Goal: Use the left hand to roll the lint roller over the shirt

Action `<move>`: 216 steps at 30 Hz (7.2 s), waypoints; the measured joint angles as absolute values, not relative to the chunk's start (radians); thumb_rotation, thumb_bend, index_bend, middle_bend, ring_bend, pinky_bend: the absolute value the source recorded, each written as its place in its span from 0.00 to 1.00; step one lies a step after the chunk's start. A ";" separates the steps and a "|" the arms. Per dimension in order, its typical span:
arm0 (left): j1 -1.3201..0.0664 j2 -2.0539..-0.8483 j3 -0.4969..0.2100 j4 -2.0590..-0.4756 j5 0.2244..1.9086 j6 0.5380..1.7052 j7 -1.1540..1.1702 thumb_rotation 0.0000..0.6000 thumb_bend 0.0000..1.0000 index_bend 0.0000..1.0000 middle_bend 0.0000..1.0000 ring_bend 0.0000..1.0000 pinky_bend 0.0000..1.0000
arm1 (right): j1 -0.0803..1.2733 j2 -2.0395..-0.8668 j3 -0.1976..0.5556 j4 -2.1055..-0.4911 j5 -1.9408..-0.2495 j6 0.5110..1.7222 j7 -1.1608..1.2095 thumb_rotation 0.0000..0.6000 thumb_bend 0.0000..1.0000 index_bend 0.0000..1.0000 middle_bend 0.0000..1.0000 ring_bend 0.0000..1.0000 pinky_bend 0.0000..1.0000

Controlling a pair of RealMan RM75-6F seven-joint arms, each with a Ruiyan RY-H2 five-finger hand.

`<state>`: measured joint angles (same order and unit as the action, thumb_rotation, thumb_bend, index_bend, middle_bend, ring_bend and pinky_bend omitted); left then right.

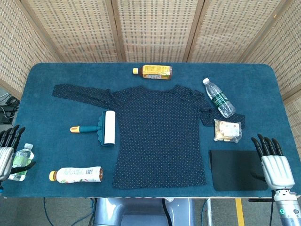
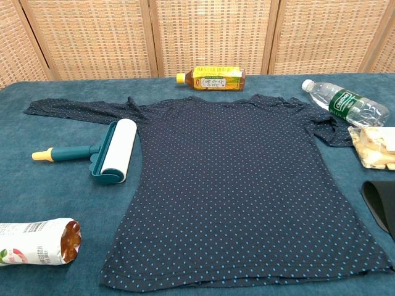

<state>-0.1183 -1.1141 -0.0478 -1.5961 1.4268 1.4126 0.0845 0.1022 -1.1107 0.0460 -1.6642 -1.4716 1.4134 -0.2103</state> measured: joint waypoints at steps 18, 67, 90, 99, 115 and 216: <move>-0.125 -1.112 -0.044 -1.596 1.419 1.390 0.073 1.00 0.09 0.00 0.00 0.00 0.03 | 0.100 -1.113 0.044 -1.665 -1.475 1.420 -0.204 1.00 0.05 0.00 0.00 0.00 0.00; -0.589 -1.218 -0.195 -1.437 0.903 0.754 0.241 1.00 0.26 0.41 0.72 0.64 0.72 | 0.110 -1.147 0.056 -1.609 -1.448 1.403 -0.171 1.00 0.06 0.00 0.00 0.00 0.00; -0.738 -1.414 -0.123 -1.275 0.751 0.810 0.517 1.00 0.26 0.42 0.72 0.64 0.72 | 0.114 -1.153 0.055 -1.593 -1.438 1.388 -0.154 1.00 0.06 0.00 0.00 0.00 0.00; -0.756 -1.482 -0.111 -1.231 0.766 0.826 0.535 1.00 0.26 0.43 0.72 0.64 0.72 | 0.113 -1.150 0.057 -1.588 -1.442 1.395 -0.138 1.00 0.06 0.00 0.00 0.00 0.00; -0.773 -1.562 -0.097 -1.169 0.767 0.816 0.557 1.00 0.26 0.44 0.72 0.64 0.72 | 0.114 -1.154 0.057 -1.575 -1.446 1.396 -0.117 1.00 0.06 0.00 0.00 0.00 0.00; -1.448 -1.637 -0.076 -1.453 -0.012 0.996 1.357 1.00 0.86 0.89 0.76 0.66 0.72 | 0.128 -1.146 0.068 -1.510 -1.416 1.340 0.062 1.00 0.06 0.00 0.00 0.00 0.00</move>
<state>-1.4480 -1.6369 -0.0756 -1.4532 -0.0124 0.9958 1.3567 0.1276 -1.1460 0.0677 -1.5101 -1.4156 1.3396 0.0621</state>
